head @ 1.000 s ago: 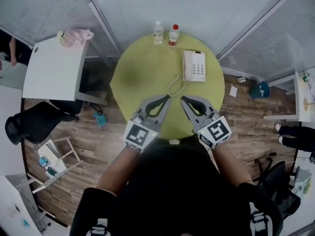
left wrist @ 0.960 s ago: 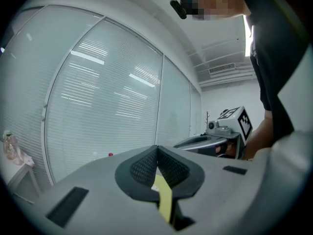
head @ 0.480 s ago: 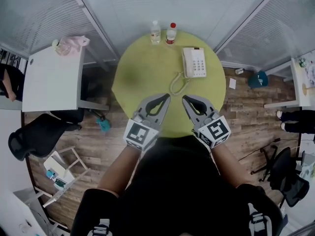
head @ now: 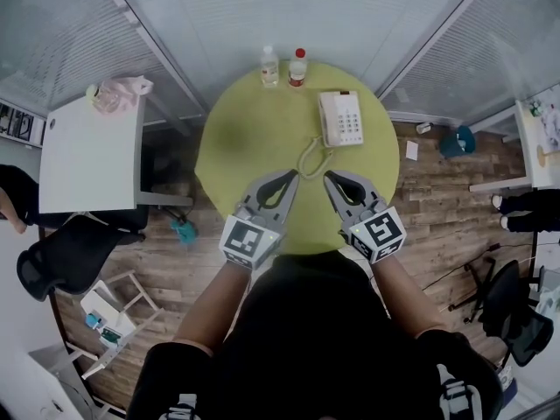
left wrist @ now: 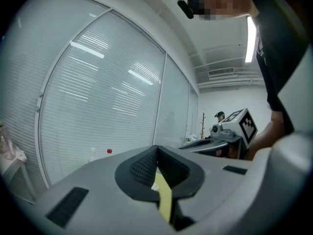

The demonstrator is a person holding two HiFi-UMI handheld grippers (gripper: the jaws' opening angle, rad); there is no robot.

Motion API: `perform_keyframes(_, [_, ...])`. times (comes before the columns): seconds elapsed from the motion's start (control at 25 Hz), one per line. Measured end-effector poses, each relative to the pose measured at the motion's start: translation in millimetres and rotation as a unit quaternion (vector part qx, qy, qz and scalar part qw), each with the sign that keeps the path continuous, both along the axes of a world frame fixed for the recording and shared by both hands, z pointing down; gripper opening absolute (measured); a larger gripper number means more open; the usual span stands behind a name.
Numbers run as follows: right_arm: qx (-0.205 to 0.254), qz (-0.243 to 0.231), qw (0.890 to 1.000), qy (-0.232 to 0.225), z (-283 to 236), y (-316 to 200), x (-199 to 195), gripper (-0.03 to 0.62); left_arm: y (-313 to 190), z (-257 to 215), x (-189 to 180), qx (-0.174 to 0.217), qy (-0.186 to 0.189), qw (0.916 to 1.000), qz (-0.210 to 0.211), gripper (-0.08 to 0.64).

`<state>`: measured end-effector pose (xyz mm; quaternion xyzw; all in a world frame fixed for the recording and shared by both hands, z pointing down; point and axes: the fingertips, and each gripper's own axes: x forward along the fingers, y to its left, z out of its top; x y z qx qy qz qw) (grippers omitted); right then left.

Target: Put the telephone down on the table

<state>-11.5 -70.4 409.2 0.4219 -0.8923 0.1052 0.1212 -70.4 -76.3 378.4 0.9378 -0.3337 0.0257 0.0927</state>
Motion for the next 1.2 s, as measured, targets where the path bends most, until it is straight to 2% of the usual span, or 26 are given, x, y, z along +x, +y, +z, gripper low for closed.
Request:
perform_keyframes(0.48, [-0.029,0.026,0.999,0.007,31.8,-68.6,44.8,0.02,-66.3,34.5,43.8,-0.022,-0.016,0.9996,-0.008,0.014])
perform_keyframes(0.84, [-0.07,0.056,0.996,0.021,85.7,-133.0,85.6,0.02,-125.0,80.4,76.8,-0.043,-0.024,0.9985,-0.027,0.014])
perform_keyframes(1.2, [-0.135,0.096,0.985,0.046,170.3,-180.9,112.6,0.032,-172.4,119.6,97.9,-0.033,-0.037,0.9977,-0.047,0.013])
